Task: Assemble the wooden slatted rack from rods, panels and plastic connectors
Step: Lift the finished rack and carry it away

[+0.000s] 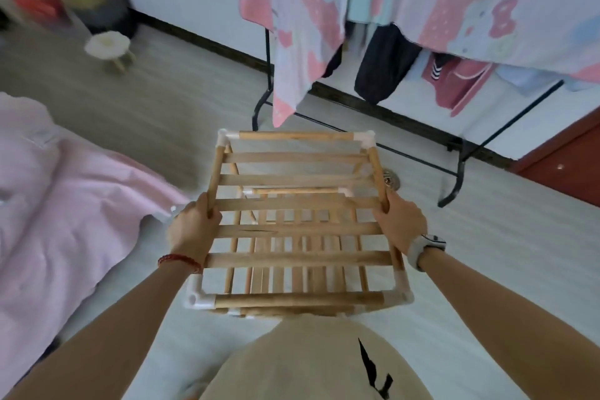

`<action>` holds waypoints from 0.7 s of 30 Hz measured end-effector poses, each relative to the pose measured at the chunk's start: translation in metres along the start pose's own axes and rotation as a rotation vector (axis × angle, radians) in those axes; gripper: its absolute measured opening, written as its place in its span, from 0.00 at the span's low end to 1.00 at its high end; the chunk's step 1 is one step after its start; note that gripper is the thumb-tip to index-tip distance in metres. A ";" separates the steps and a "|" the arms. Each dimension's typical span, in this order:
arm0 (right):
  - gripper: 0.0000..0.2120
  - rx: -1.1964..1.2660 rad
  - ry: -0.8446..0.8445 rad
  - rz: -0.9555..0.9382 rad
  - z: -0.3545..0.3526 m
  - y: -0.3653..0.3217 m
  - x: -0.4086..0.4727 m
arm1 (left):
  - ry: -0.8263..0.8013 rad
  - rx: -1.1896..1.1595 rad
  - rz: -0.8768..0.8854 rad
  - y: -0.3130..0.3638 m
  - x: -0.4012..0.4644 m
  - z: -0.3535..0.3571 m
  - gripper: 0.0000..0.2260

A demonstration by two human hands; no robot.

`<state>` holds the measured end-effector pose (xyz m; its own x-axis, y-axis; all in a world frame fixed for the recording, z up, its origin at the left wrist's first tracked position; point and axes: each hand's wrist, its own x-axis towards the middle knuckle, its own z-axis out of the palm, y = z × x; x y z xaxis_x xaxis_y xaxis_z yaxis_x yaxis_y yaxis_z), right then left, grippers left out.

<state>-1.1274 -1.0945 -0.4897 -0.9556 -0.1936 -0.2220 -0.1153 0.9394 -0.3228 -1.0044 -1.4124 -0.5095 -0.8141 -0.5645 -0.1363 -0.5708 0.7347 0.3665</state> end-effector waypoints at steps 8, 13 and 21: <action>0.09 0.024 -0.091 -0.186 0.008 -0.114 0.174 | 0.092 -0.035 -0.165 -0.040 0.141 -0.031 0.05; 0.08 0.001 -0.088 -0.300 0.016 -0.187 0.293 | 0.146 -0.033 -0.260 -0.058 0.237 -0.046 0.07; 0.07 -0.055 -0.162 -0.427 0.009 -0.322 0.448 | 0.226 -0.089 -0.352 -0.086 0.378 -0.092 0.07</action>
<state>-1.5163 -1.4861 -0.4938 -0.7651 -0.6045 -0.2218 -0.5082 0.7784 -0.3686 -1.2531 -1.7232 -0.5073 -0.5214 -0.8508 -0.0660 -0.7903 0.4523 0.4133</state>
